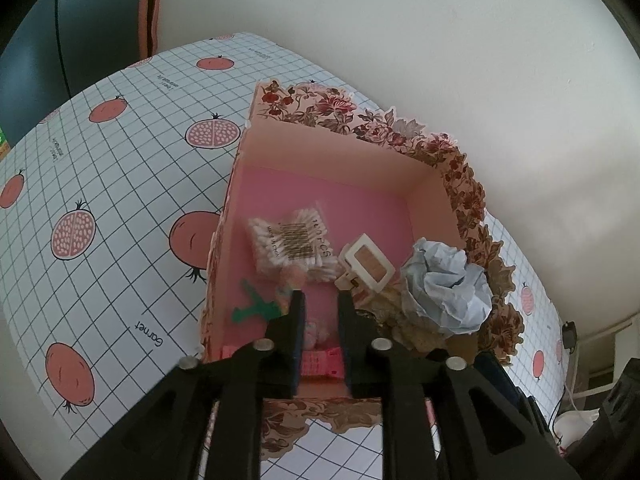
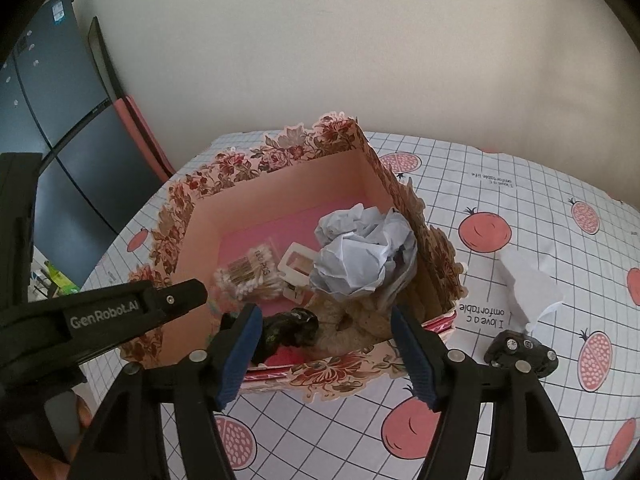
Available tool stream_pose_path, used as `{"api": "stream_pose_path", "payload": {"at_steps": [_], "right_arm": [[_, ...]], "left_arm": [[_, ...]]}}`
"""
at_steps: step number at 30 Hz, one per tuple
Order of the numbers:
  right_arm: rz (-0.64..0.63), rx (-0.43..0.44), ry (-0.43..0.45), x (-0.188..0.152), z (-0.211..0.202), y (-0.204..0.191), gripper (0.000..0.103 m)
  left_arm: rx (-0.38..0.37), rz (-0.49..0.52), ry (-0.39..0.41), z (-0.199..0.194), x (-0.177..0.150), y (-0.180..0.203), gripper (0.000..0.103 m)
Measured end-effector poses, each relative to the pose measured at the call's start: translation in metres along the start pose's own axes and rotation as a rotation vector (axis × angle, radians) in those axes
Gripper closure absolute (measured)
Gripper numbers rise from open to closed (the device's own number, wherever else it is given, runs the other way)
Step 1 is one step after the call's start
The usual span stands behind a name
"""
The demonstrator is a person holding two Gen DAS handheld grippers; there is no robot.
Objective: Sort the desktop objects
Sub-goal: 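Open both grippers to drop the rope toy and black figure into the box, then move both tools from the box toward the black toy car and white piece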
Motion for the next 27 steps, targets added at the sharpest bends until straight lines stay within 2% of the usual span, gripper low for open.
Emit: {"api": "stream_pose_path", "payload": {"at_steps": [6, 7, 17, 27], "right_arm": [[0.002, -0.002, 0.001, -0.001, 0.001, 0.001, 0.032], [0.002, -0.002, 0.001, -0.001, 0.001, 0.002, 0.032], [0.009, -0.003, 0.009, 0.003, -0.002, 0.005, 0.032], [0.037, 0.014, 0.036, 0.01, -0.015, 0.011, 0.032]], "left_arm": [[0.018, 0.004, 0.005, -0.001, 0.0, 0.0, 0.056], [0.025, 0.005, 0.008, -0.001, 0.001, -0.001, 0.054], [0.032, 0.008, 0.01, 0.0, 0.002, -0.001, 0.052], [0.024, 0.023, 0.046, -0.007, 0.006, 0.005, 0.051]]}}
Point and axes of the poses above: each gripper's, at about its wrist camera, not at the fingertips, and z roughly the way its jaws point, y to its right, x to its top, the point moved 6 cm from there along z, roughly the way its jaws point, and after that the axes turned 10 degrees about -x, right-handed, at the moved point
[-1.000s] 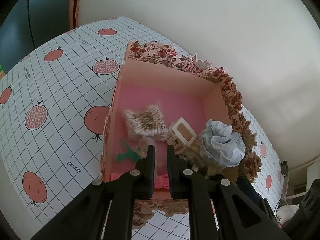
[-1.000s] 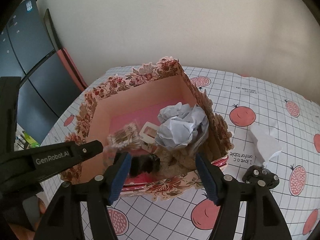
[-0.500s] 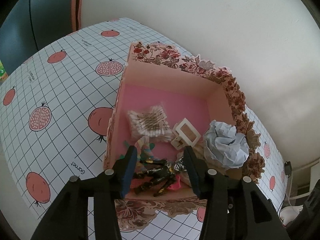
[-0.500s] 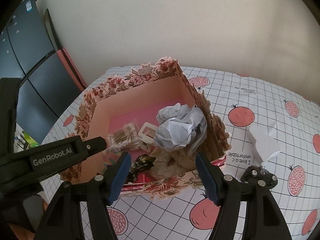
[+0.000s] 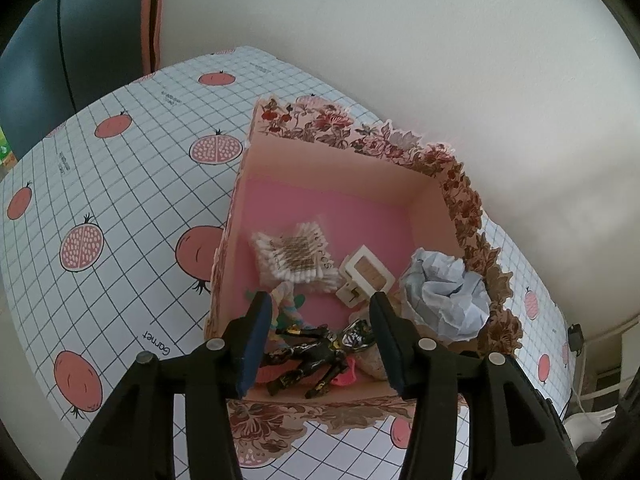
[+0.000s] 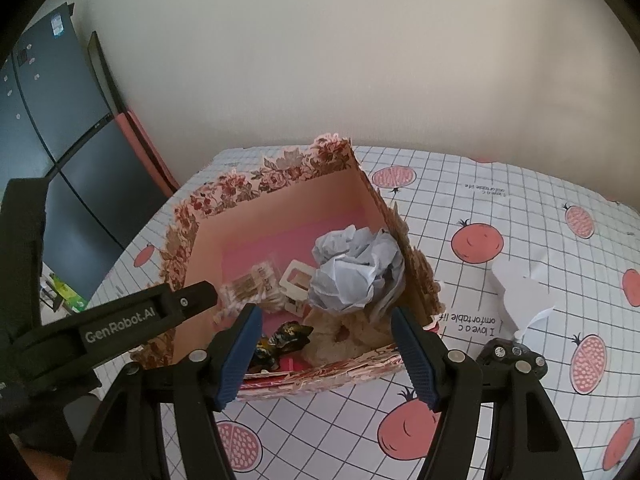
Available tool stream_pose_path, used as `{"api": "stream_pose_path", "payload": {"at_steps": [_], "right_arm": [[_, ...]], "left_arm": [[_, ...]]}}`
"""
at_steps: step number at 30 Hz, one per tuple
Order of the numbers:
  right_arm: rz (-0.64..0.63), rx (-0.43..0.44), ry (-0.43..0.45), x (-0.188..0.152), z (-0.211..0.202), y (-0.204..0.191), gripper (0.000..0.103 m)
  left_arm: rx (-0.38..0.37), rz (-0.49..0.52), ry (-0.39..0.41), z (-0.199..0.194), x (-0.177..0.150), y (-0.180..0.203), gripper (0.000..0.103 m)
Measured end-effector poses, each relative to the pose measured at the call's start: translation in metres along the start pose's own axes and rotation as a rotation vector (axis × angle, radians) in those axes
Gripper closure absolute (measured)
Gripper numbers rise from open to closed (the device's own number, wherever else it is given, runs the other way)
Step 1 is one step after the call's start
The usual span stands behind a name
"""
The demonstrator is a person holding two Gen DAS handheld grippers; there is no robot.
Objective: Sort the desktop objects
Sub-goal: 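Move both tools from the box toward the black toy car and white piece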
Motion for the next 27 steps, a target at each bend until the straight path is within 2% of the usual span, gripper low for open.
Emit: {"api": "stream_pose_path", "payload": {"at_steps": [3, 16, 21, 27], "right_arm": [[0.007, 0.0, 0.014, 0.004, -0.006, 0.002, 0.032], [0.075, -0.017, 0.159, 0.035, -0.059, 0.033, 0.031], [0.111, -0.04, 0.186, 0.041, -0.073, 0.052, 0.031], [0.16, -0.063, 0.206, 0.046, -0.086, 0.077, 0.031]], "left_arm": [[-0.009, 0.013, 0.023, -0.005, 0.003, 0.005, 0.051], [-0.057, 0.11, 0.206, -0.046, 0.02, 0.035, 0.047], [-0.095, 0.146, 0.248, -0.055, 0.02, 0.054, 0.046], [-0.117, 0.178, 0.257, -0.057, 0.016, 0.073, 0.046]]}}
Point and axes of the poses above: each gripper's, at about its wrist camera, not at the fingertips, and z roughly the way its jaws point, y to its right, x to its top, the point moved 6 cm from there along z, roughly the way its jaws point, and after that the axes turned 10 degrees about -x, right-handed, at the moved point
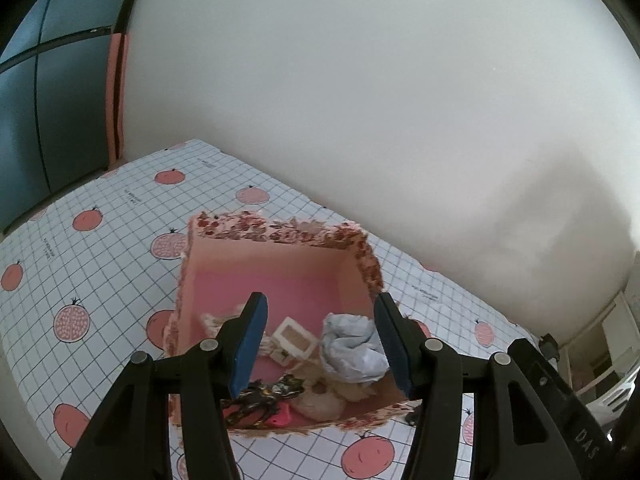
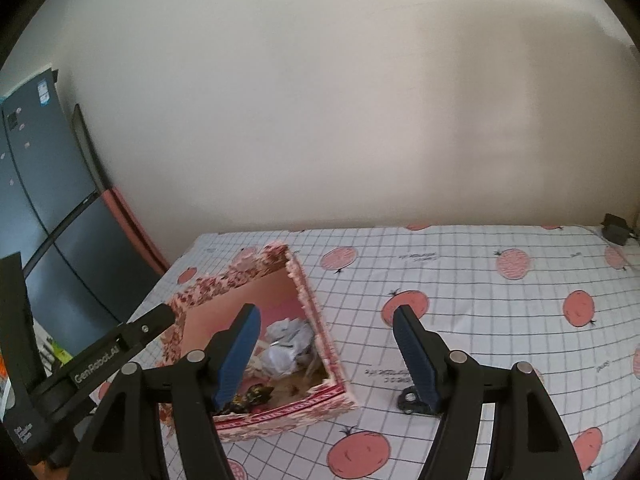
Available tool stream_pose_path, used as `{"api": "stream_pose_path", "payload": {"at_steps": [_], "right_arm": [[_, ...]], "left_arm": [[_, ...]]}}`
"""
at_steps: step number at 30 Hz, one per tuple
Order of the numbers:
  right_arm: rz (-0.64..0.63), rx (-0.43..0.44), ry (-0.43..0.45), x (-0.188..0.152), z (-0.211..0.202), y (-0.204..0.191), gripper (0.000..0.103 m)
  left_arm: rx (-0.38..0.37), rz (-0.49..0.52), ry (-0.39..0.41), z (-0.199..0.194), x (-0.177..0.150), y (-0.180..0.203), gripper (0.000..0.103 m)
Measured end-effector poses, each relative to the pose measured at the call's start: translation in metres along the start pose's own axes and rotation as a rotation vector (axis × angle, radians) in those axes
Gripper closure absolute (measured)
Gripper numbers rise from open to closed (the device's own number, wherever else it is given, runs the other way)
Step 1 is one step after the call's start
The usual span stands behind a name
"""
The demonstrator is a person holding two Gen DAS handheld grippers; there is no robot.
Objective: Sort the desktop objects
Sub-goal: 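Move both tools from the box toward the black toy car and white piece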
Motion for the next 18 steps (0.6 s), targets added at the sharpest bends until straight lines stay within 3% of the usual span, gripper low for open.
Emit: {"api": "stream_pose_path", "payload": {"at_steps": [18], "right_arm": [[0.111, -0.123, 0.02, 0.013, -0.014, 0.089, 0.03]], "left_arm": [[-0.074, 0.086, -0.045, 0.012, -0.018, 0.069, 0.046]]}}
Point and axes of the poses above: each gripper's, at about its wrist camera, not at the fingertips, and z roughly the way its jaws point, y to its right, x to its top, the point moved 6 cm from there along z, roughly the way its jaws point, and after that the axes turned 10 degrees about -x, right-handed, at the moved point
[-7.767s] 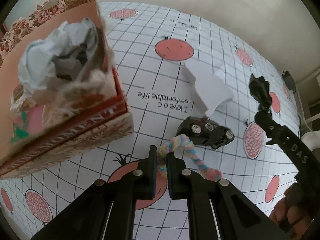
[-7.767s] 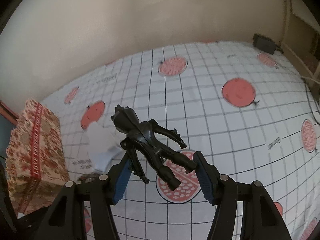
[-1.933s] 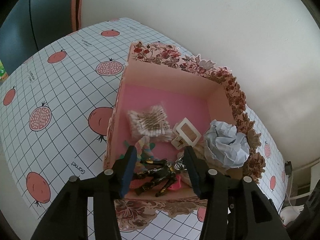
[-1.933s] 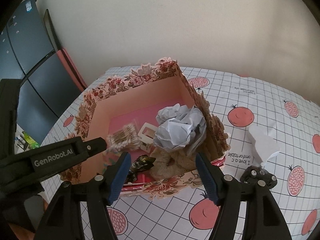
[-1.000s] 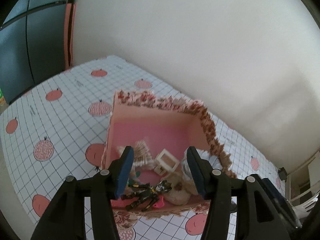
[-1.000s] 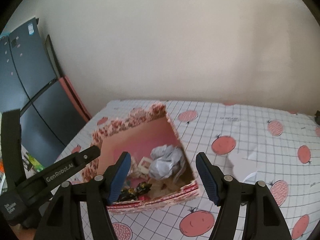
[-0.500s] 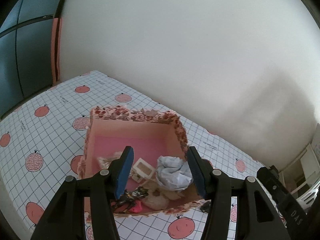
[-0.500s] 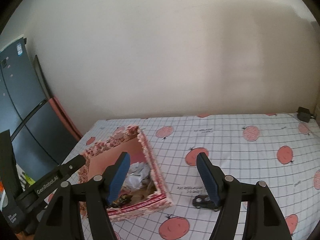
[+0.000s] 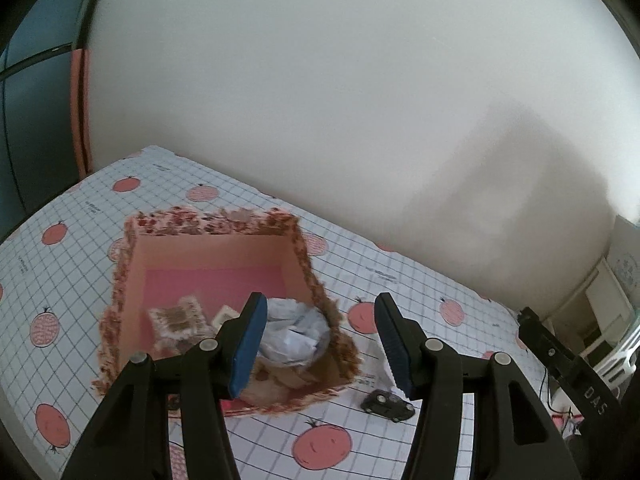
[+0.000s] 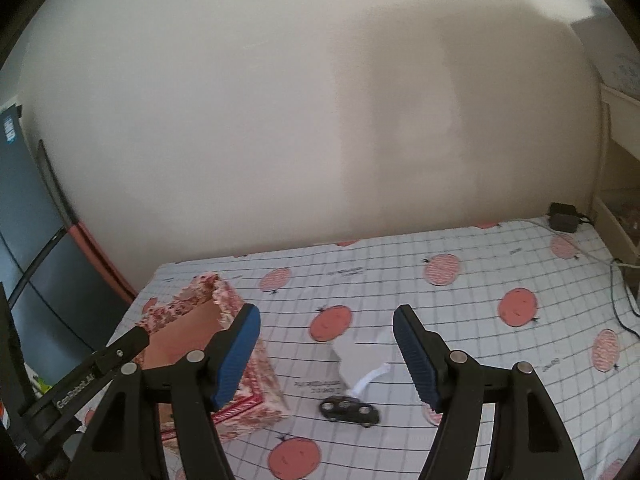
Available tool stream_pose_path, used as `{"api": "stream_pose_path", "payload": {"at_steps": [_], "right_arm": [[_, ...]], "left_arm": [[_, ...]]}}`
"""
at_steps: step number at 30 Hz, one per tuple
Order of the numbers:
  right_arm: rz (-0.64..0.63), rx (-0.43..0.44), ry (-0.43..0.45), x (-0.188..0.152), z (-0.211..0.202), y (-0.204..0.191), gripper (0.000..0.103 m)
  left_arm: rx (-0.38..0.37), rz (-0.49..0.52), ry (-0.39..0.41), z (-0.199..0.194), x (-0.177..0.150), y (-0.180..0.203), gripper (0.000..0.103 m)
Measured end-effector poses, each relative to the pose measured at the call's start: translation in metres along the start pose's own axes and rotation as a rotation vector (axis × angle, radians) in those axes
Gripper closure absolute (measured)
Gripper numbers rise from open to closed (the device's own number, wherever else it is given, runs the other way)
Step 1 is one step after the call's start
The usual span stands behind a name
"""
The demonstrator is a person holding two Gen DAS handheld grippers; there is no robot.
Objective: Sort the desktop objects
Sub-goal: 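Move both tools from the box toward the black toy car and white piece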
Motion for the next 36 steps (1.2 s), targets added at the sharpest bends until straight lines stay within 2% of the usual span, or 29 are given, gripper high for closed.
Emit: {"api": "stream_pose_path", "payload": {"at_steps": [11, 21, 36], "right_arm": [[0.008, -0.099, -0.061, -0.005, 0.006, 0.049, 0.029], [0.057, -0.151, -0.169, -0.017, 0.028, 0.087, 0.029], [0.139, -0.211, -0.391, -0.058, 0.072, 0.125, 0.029]], "left_arm": [[-0.051, 0.066, -0.074, 0.024, -0.02, 0.048, 0.046], [-0.076, 0.119, -0.169, 0.057, -0.046, 0.08, 0.046], [-0.056, 0.082, -0.326, 0.105, -0.093, 0.086, 0.046]]}}
Point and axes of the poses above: each gripper's, at about its wrist camera, not at the fingertips, and z roughly the way its jaws point, y to its right, x to its top, the point moved 6 cm from there along z, roughly the way its jaws point, and after that the axes turned 10 degrees about -x, right-handed, at the moved point
